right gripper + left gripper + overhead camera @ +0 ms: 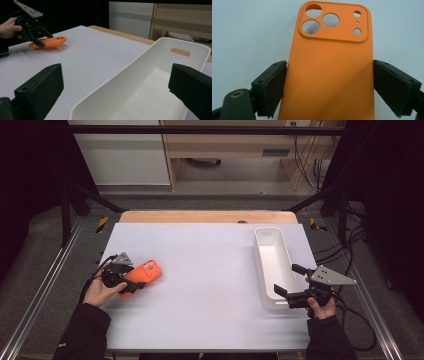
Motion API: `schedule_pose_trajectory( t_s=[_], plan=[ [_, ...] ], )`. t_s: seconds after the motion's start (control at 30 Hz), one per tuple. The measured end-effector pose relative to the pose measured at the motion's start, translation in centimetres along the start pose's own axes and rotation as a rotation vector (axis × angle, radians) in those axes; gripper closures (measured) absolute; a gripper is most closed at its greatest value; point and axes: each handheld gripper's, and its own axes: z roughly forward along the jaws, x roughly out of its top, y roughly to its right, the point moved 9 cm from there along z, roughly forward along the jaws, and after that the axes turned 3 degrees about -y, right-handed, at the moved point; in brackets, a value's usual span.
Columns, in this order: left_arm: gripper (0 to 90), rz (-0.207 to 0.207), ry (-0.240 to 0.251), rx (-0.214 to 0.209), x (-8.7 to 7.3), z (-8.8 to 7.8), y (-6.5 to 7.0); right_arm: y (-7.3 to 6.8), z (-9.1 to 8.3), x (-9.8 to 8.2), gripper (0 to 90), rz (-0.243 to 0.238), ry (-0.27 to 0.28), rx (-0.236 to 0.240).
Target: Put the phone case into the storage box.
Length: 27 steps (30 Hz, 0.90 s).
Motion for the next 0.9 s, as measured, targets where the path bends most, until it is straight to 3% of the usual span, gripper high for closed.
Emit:
schedule_pose_trajectory(
  t_s=[0.3, 0.9],
  plan=[
    [14.2, 0.024, 0.078, 0.0, 1.5, -1.8, 1.3, -0.1, 0.0, 0.0, 0.5, -0.004, 0.001, 0.002],
    [14.2, 0.134, 0.149, -0.011, 4.6, -3.7, 5.6, -0.2, -0.1, 0.1, 0.5, -0.014, 0.001, 0.006]
  ],
)
